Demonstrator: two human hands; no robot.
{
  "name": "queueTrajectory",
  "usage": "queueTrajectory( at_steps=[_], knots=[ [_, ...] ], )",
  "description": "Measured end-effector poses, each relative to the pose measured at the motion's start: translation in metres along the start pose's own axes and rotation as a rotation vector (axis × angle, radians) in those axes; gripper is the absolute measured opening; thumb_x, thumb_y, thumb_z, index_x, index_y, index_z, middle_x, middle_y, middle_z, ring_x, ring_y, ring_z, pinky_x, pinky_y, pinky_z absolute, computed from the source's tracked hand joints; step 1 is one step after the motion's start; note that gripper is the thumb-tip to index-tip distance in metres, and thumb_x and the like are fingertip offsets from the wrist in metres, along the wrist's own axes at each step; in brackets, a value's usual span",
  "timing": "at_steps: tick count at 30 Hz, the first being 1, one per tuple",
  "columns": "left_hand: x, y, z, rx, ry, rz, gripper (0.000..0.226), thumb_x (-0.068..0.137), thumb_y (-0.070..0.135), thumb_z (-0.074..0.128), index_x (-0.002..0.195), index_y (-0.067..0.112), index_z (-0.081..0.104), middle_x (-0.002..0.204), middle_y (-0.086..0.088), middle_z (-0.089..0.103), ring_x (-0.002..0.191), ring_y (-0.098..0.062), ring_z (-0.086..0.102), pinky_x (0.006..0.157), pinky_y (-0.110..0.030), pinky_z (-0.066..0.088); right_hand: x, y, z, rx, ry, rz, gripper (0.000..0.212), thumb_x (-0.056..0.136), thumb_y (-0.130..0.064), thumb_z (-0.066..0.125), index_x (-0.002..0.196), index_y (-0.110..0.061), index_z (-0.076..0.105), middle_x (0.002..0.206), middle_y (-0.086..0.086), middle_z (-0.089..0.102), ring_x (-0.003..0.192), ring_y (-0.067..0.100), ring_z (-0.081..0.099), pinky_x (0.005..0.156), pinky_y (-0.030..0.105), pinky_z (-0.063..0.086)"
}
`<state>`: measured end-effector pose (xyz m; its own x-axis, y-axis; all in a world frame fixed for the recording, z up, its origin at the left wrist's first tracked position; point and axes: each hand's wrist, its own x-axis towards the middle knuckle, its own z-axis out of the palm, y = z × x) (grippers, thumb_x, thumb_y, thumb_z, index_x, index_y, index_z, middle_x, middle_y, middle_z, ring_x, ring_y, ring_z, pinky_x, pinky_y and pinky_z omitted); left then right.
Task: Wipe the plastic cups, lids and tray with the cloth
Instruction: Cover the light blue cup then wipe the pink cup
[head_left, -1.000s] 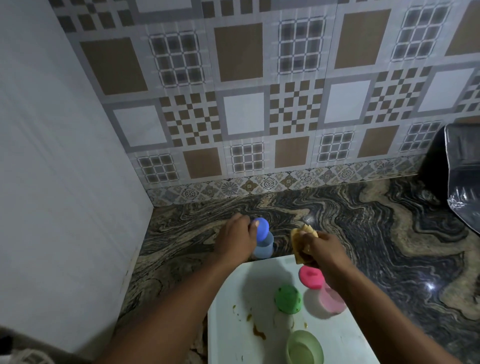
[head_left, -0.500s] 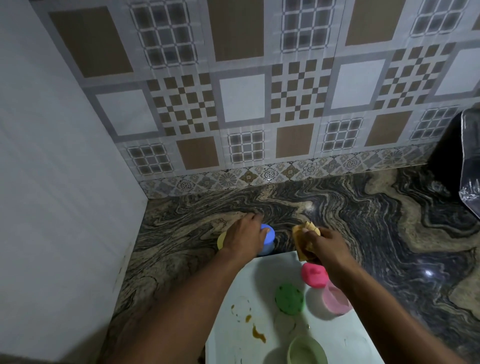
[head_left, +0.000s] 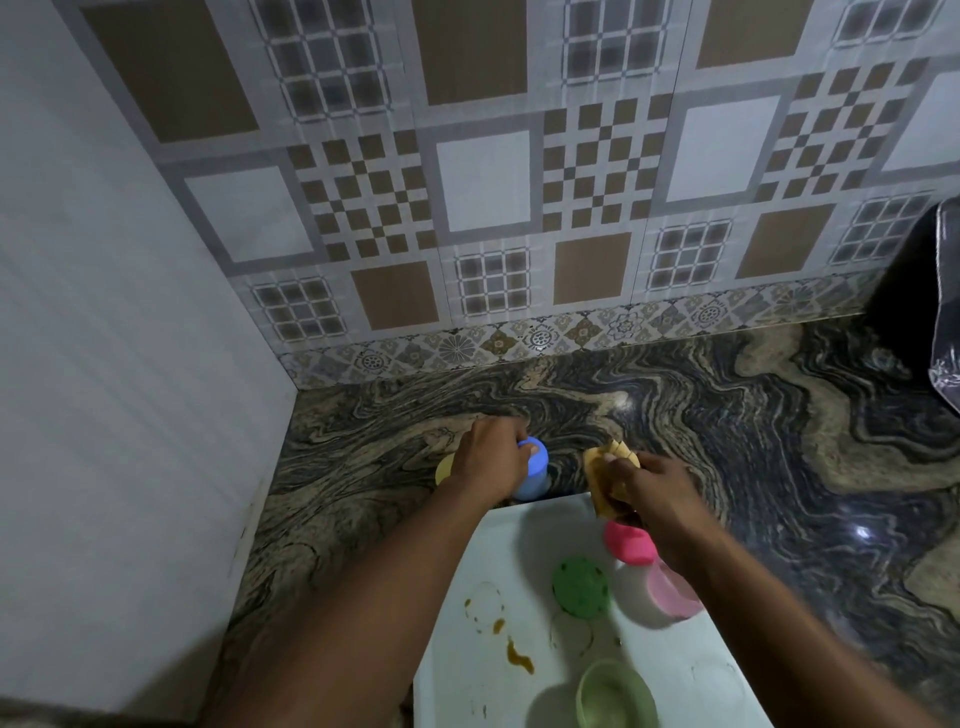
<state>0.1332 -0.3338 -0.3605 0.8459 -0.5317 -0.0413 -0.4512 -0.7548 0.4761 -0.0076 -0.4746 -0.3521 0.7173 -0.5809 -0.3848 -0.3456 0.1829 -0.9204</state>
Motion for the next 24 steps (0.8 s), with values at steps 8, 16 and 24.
queueTrajectory(
  at_steps=[8,16,24],
  knots=[
    [0.001,0.008,0.0,0.072,-0.131,-0.042,0.013,0.097,0.032,0.055,0.096,0.02,0.051,0.11,-0.015,0.061,0.099,-0.036,0.058,0.074,-0.039,0.045,-0.001,-0.003,-0.003,0.201,-0.175,0.087,0.034,0.094,-0.034,0.063,0.103,-0.001,0.071,0.08,0.015,0.059,0.065,0.025,0.054,0.061,0.032,0.044],
    [0.001,0.018,-0.002,0.144,-0.134,-0.04,0.053,0.098,0.04,0.054,0.141,0.013,0.04,0.146,-0.015,0.043,0.133,-0.036,0.043,0.103,-0.045,0.042,-0.017,-0.018,-0.052,0.305,-0.097,0.017,0.035,0.086,-0.03,0.074,0.106,-0.002,0.067,0.086,0.02,0.06,0.077,0.029,0.058,0.064,0.035,0.048],
    [-0.048,0.086,0.006,0.087,-0.149,0.511,0.027,0.086,0.036,0.061,0.11,0.024,0.061,0.112,0.001,0.063,0.11,-0.025,0.052,0.093,-0.041,0.048,-0.033,-0.012,-0.099,0.527,0.057,0.032,0.022,0.09,-0.033,0.053,0.082,-0.018,0.066,0.076,0.008,0.061,0.07,0.023,0.057,0.079,0.04,0.046]
  ],
)
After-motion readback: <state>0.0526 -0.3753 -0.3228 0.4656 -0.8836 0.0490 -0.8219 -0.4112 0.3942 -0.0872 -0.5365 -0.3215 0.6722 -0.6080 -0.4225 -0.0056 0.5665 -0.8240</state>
